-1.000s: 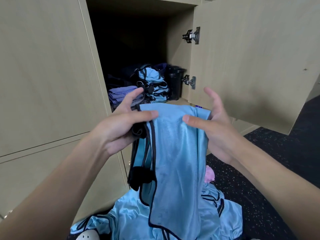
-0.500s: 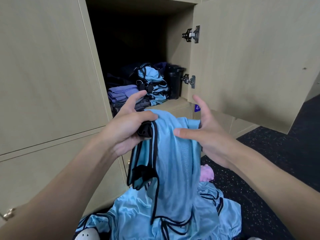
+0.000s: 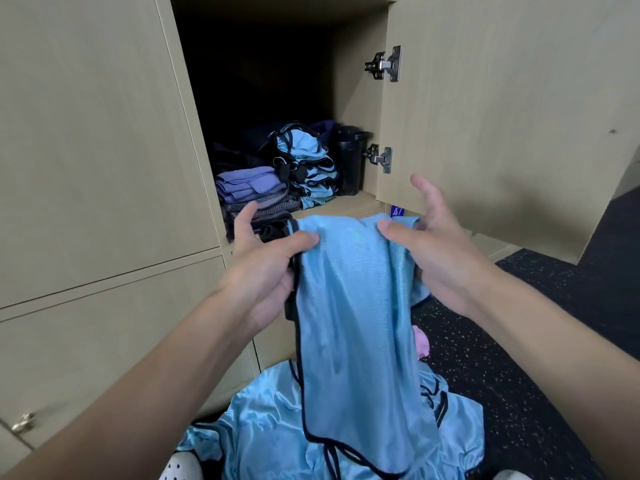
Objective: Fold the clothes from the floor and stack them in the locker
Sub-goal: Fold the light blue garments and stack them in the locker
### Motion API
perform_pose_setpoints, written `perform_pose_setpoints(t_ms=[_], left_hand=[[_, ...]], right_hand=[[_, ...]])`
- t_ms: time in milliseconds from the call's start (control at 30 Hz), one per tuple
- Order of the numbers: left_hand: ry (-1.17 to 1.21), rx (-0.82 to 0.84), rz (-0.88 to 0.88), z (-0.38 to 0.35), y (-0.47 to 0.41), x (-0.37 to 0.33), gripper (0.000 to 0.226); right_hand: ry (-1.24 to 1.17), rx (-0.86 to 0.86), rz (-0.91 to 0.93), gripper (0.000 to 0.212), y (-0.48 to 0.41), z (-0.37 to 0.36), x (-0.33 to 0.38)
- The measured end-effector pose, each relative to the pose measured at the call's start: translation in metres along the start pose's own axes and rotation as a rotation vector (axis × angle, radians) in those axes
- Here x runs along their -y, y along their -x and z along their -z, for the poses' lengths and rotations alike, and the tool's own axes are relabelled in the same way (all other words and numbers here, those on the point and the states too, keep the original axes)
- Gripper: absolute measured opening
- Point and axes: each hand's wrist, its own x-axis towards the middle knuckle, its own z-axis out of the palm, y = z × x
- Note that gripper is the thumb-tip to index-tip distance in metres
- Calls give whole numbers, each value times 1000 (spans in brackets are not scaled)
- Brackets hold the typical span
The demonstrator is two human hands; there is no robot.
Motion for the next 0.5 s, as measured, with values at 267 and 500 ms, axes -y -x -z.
perform_pose_setpoints(t_ms=[267,500], left_hand=[[-168,64,-59,11,-10,-18,28],[-168,144,-24,14,-7,-23,63]], right_hand=[[121,-214,19,15,-1,13,2],[188,87,-44,55,11,15,13]])
